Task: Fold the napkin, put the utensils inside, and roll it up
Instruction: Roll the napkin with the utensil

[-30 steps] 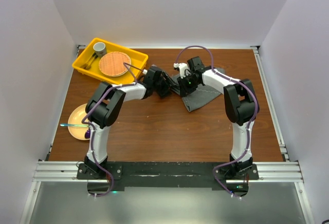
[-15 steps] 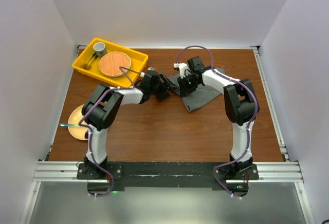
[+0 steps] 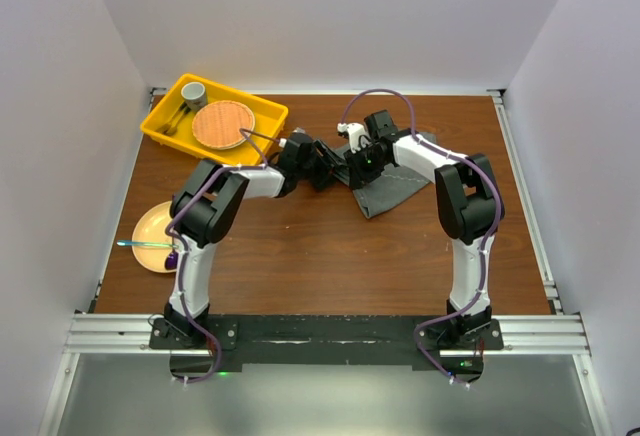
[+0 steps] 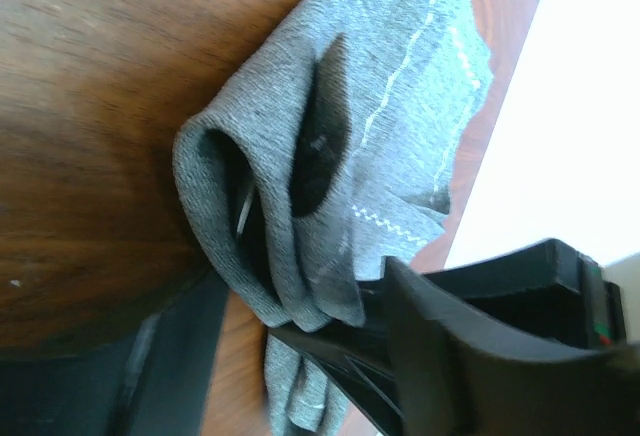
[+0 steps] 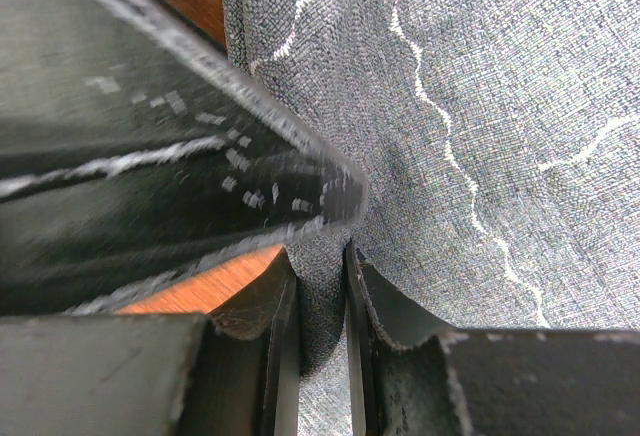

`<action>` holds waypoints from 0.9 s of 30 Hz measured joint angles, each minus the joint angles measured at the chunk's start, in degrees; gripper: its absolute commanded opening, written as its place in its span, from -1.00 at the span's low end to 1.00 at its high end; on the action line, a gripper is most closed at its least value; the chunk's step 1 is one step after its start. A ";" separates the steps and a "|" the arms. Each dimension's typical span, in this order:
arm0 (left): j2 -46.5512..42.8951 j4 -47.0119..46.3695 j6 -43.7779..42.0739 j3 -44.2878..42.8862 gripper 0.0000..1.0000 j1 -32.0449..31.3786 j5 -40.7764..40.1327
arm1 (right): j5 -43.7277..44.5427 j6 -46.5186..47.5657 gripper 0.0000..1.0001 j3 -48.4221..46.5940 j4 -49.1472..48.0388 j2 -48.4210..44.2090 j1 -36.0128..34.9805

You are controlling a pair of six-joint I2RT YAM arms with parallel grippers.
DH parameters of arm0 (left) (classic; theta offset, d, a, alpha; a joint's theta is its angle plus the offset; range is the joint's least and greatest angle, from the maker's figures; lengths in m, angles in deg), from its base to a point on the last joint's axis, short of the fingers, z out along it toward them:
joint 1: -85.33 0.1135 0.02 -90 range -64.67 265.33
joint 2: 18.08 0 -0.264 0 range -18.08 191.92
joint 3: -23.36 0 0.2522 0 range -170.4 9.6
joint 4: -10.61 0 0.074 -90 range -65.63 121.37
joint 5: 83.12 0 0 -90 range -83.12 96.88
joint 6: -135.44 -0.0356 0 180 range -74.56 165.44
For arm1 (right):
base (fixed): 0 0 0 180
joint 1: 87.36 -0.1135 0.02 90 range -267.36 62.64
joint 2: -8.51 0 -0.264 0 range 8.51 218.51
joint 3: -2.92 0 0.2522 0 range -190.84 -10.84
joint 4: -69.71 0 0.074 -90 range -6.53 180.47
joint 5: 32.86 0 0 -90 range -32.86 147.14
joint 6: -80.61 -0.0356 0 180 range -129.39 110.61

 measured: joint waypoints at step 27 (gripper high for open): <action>2.82 18.47 -3.26 -10.32 -1.00 -0.02 -1.44 | 8.70 -3.28 0.30 2.99 0.72 -4.07 -5.20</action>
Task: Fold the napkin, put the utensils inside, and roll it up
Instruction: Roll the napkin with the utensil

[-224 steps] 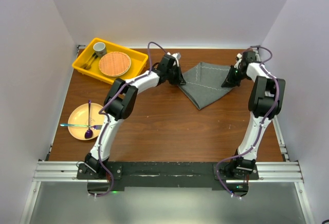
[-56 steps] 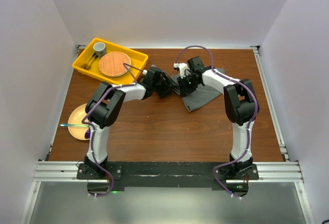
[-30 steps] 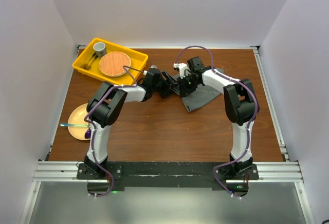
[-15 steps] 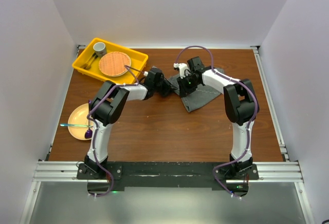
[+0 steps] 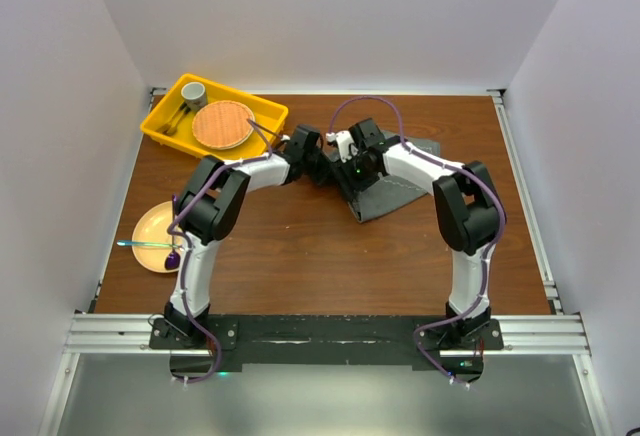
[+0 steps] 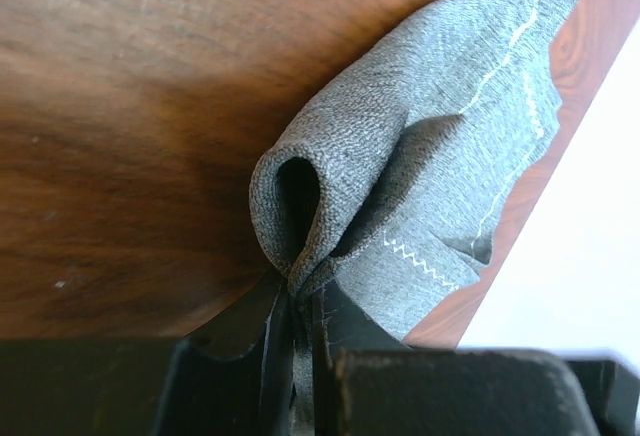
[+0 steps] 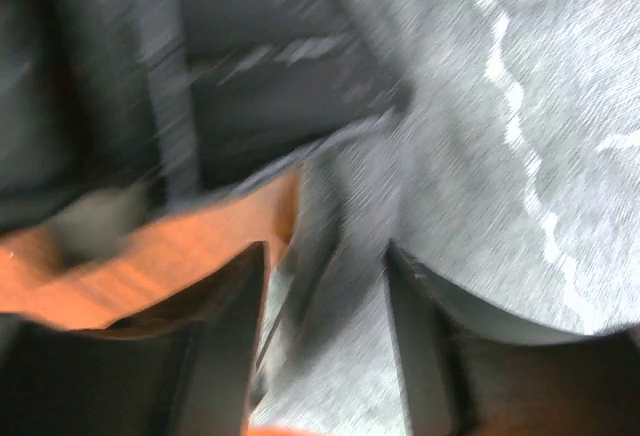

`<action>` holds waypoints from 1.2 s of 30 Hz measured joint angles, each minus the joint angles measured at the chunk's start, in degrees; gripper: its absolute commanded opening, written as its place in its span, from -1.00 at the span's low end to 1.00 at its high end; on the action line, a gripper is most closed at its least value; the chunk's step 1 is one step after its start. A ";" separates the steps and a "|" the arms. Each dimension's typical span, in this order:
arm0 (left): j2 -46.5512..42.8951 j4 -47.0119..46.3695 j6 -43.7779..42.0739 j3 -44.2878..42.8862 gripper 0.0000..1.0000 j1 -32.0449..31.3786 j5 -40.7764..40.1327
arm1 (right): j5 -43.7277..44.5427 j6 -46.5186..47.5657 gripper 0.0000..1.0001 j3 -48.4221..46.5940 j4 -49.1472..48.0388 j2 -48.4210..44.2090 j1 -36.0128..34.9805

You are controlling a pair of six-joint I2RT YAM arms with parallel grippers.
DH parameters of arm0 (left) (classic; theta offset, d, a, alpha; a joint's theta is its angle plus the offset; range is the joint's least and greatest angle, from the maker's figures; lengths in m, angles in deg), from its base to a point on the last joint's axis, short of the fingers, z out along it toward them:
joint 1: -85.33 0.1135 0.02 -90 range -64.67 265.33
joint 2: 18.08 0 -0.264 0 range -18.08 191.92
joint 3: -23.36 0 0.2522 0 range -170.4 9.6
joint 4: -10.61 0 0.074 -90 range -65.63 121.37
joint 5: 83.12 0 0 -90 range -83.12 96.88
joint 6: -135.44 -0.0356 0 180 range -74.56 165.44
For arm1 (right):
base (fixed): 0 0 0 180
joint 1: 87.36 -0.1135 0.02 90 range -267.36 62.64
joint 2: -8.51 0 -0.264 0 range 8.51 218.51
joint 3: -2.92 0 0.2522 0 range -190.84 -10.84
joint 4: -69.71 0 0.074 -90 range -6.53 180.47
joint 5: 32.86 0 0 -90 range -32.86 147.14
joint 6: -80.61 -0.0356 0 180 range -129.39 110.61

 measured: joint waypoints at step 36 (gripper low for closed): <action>-2.51 12.76 2.97 0.15 -1.00 2.10 5.55 | 38.07 -8.92 -0.98 12.83 -15.10 -3.91 -18.56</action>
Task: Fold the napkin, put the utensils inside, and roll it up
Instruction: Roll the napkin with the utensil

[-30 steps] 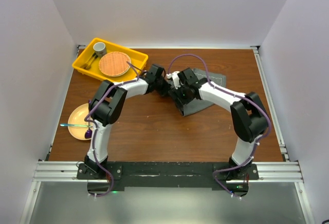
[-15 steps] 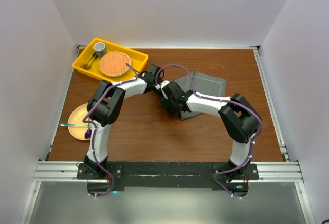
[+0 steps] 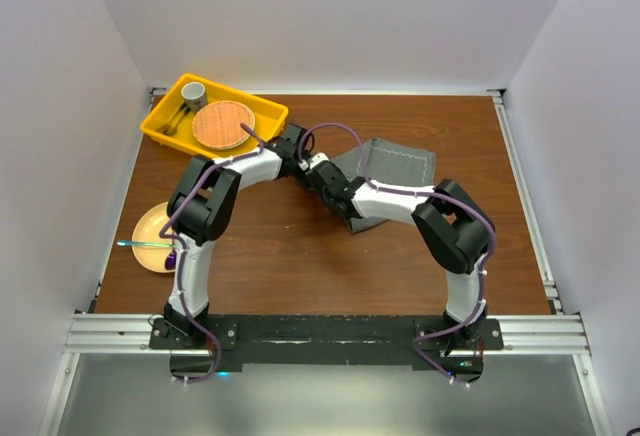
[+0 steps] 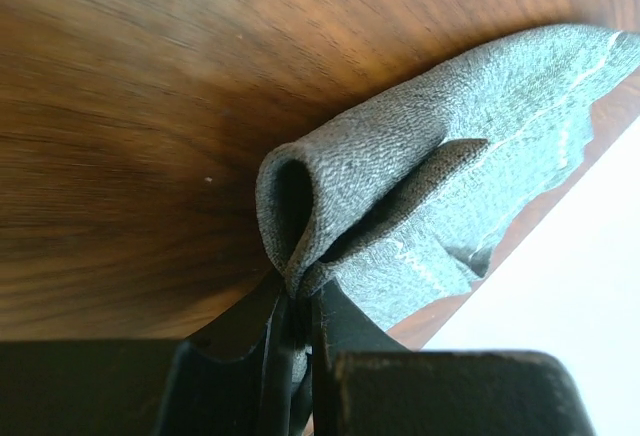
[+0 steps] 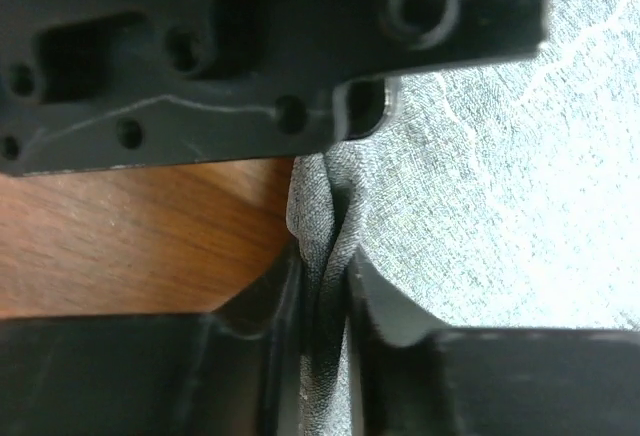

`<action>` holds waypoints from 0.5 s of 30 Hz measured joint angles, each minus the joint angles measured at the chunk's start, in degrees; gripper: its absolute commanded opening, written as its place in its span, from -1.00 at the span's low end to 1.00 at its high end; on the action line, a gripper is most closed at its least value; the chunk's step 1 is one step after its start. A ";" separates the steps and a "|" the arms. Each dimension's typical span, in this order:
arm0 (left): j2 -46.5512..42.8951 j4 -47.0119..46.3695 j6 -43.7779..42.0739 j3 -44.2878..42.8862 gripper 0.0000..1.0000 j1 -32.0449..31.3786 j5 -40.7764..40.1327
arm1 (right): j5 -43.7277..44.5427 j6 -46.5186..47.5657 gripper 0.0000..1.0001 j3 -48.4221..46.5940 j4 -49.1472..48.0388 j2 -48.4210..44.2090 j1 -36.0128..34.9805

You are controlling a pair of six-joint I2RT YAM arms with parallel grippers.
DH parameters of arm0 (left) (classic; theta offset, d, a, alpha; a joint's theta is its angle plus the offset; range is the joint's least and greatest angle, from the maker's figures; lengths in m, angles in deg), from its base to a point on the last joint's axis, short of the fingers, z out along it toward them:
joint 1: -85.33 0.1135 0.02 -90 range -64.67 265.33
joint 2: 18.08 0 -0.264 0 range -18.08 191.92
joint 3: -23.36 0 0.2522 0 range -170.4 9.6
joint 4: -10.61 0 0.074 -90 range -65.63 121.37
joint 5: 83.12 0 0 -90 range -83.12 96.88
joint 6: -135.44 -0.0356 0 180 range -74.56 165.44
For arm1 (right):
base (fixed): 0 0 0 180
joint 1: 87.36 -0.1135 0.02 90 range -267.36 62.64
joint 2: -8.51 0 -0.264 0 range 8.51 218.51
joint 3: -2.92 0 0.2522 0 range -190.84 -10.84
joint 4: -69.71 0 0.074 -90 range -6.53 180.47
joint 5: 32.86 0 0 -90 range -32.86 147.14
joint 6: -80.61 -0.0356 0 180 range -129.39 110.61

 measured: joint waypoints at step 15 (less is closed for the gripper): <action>-2.12 2.62 -18.71 -3.34 0.17 0.94 -0.46 | -31.32 -7.76 -1.00 -4.39 4.72 -0.44 12.87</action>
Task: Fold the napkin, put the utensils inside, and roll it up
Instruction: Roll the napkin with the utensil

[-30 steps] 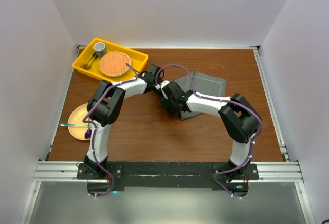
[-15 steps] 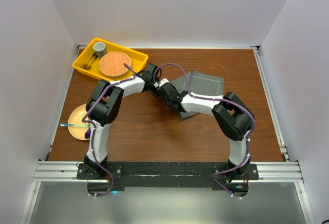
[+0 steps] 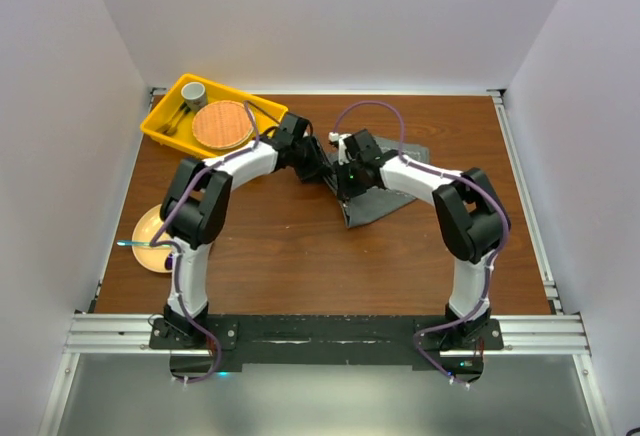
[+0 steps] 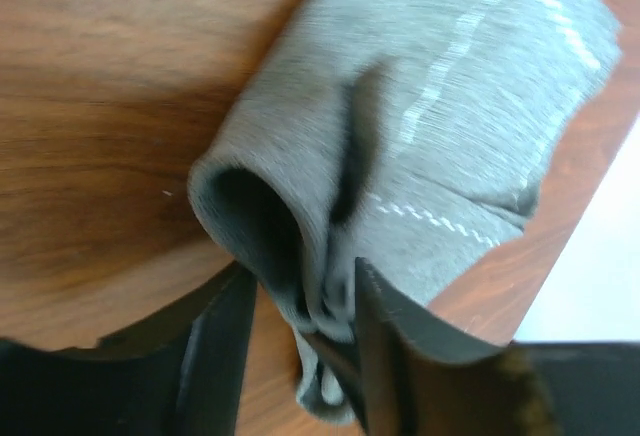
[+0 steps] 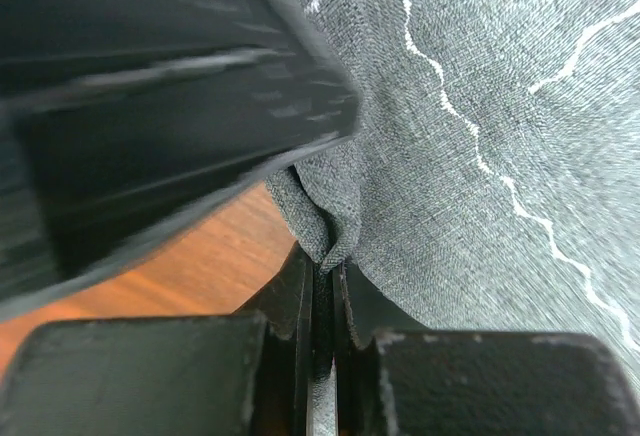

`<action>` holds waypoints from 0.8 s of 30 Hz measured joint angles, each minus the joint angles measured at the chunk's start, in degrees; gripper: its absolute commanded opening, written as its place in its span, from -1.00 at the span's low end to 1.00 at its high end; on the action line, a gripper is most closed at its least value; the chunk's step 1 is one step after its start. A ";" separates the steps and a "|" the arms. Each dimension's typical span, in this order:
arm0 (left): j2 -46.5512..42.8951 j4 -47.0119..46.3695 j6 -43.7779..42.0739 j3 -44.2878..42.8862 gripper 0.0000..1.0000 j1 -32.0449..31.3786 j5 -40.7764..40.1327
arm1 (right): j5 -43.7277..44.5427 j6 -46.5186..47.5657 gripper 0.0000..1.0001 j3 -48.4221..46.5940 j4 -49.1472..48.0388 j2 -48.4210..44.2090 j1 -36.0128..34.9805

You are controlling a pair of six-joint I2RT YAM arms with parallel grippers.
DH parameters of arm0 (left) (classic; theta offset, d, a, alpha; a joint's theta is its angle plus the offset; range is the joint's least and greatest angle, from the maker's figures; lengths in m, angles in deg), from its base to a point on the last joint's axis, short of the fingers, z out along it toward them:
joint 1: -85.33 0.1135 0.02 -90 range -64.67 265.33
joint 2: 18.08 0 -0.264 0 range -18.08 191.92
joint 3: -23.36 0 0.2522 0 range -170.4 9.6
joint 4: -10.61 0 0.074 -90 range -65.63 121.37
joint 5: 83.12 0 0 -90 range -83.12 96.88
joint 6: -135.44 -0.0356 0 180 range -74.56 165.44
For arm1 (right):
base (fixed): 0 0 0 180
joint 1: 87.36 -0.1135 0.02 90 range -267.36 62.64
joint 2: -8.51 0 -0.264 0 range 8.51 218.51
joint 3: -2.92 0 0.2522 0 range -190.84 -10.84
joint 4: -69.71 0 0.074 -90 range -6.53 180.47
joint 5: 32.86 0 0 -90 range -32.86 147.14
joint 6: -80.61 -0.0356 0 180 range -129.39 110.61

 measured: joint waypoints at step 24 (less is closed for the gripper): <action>-19.15 -6.80 -9.62 19.91 0.50 0.94 -2.23 | -51.08 -9.62 -1.00 -3.72 1.64 15.21 13.79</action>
